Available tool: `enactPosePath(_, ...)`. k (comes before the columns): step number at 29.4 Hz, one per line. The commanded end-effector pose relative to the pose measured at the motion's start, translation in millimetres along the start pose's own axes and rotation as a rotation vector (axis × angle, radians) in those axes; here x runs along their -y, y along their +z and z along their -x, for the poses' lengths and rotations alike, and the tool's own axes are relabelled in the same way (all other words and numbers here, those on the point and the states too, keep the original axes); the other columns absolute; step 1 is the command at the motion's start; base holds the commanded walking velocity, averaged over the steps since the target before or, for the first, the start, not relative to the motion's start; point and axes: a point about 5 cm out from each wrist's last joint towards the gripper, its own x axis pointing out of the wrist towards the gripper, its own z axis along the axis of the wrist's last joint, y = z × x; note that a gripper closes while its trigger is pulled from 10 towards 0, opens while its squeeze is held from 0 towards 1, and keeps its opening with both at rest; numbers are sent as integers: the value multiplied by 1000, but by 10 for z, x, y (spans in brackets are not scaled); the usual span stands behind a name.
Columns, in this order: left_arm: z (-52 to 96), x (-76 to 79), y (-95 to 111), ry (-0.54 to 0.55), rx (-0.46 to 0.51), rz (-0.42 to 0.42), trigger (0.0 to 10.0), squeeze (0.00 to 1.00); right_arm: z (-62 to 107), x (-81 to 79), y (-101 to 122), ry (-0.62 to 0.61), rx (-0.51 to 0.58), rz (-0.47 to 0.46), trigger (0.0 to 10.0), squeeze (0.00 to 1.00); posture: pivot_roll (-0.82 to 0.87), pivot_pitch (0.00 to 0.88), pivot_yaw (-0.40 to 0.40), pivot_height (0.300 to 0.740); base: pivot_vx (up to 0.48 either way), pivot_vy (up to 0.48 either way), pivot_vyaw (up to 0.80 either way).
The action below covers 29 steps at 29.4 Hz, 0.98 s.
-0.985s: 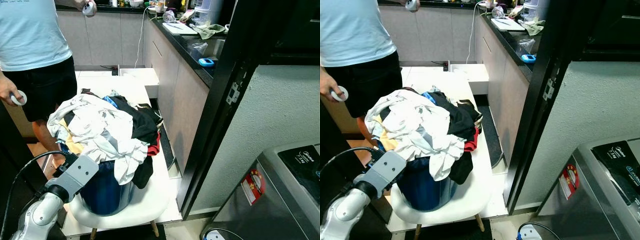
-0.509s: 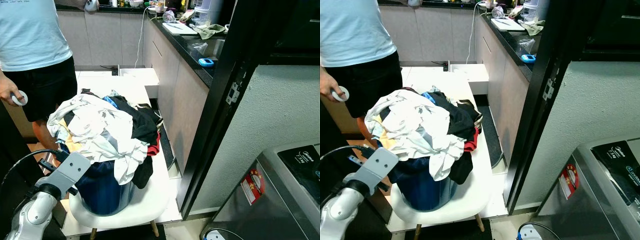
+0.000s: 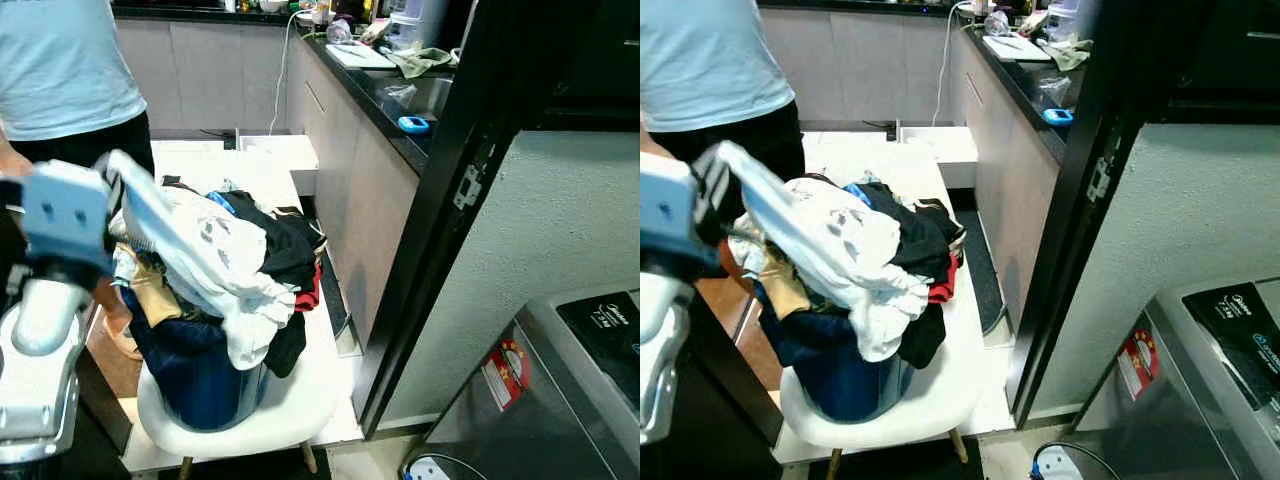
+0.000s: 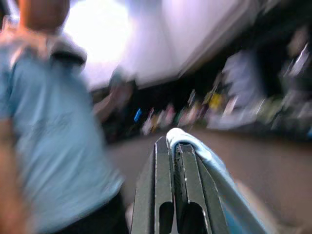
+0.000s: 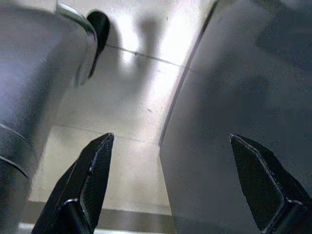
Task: Clothes washing
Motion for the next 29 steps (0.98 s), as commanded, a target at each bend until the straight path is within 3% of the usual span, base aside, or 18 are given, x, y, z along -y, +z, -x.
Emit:
enactPosePath(1,-22,46,59,-20,22,71,0,0,0,0,21,-4,10,-10,10000,0,35,0,-86,740,0,0,0)
enactPosePath(5,-90,109,156,-50,70,205,0,0,-2,-7,30,-4,16,-21,10000,0,35,0,-85,740,0,0,0)
enactPosePath(6,-90,109,156,-50,70,205,0,0,-2,-7,30,-4,16,-21,10000,0,35,0,-85,740,0,0,0)
enactPosePath(7,-100,158,185,-68,88,271,0,0,-3,-12,28,-3,17,-28,10000,0,36,0,-83,740,0,0,0)
enactPosePath(8,-100,158,185,-68,88,271,0,0,-3,-12,28,-3,17,-28,10000,0,36,0,-83,740,0,0,0)
enactPosePath(10,-104,248,234,-100,110,369,0,0,-5,-27,23,3,15,-32,10000,0,37,0,-81,740,0,0,-672)
enactPosePath(21,-94,421,222,-218,74,436,0,0,-9,-49,70,6,36,-67,10000,0,40,0,-78,740,0,0,-769)
enactPosePath(29,-121,500,308,-274,104,489,0,0,-12,-72,85,22,46,-86,10000,0,39,0,-76,740,0,0,-769)
